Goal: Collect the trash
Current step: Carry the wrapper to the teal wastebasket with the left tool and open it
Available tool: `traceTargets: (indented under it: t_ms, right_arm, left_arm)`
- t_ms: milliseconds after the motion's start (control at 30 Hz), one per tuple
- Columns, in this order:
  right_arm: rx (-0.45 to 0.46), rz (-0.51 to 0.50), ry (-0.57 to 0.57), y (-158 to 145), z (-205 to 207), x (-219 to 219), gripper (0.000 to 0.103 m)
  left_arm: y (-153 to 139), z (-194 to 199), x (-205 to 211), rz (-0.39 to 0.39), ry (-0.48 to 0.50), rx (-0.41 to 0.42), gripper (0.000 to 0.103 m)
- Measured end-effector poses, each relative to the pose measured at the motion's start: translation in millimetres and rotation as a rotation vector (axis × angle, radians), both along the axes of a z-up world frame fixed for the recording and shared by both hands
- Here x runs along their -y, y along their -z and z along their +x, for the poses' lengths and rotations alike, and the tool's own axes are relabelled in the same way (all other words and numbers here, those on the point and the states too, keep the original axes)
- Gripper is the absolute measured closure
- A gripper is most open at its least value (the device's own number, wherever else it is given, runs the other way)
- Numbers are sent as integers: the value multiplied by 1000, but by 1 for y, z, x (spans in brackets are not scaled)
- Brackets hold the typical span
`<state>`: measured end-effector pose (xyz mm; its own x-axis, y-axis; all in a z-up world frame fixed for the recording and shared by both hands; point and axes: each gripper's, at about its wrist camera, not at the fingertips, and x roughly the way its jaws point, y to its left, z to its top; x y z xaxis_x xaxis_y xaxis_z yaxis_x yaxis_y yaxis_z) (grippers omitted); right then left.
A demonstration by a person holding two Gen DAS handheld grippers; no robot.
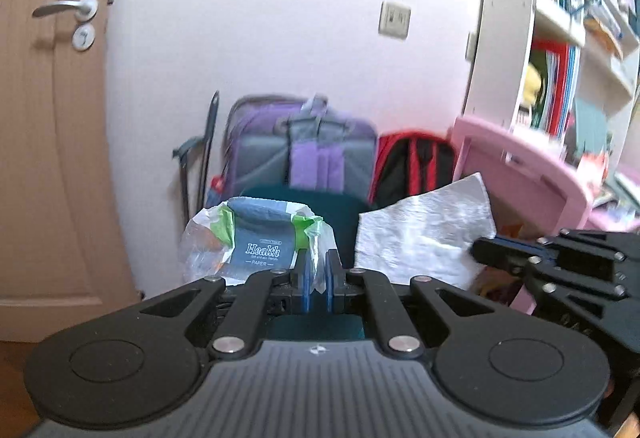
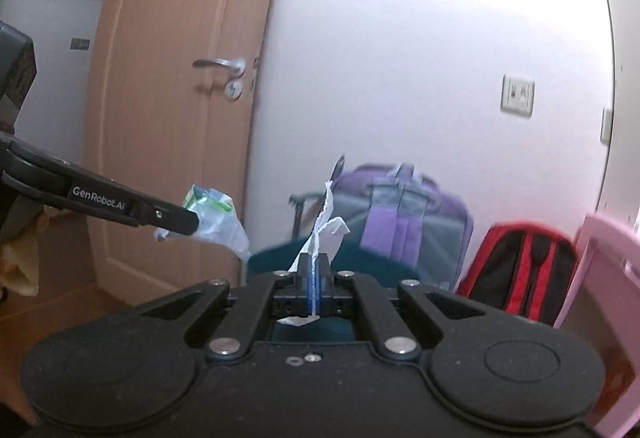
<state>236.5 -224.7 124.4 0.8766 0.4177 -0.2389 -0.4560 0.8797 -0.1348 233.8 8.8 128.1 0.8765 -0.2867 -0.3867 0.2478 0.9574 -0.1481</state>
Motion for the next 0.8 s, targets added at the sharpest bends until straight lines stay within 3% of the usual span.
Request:
traceTargets:
  t_ms: [133, 267, 800]
  right_arm:
    - [38, -31, 16, -14, 23, -5, 102]
    - [26, -58, 44, -11, 53, -10, 102]
    - [-186, -118, 97, 71, 150, -11, 101]
  left_arm:
    - [-20, 24, 9, -22, 5, 23, 95]
    - [-20, 55, 18, -29, 6, -3, 95]
    - [73, 176, 66, 72, 50, -214, 95]
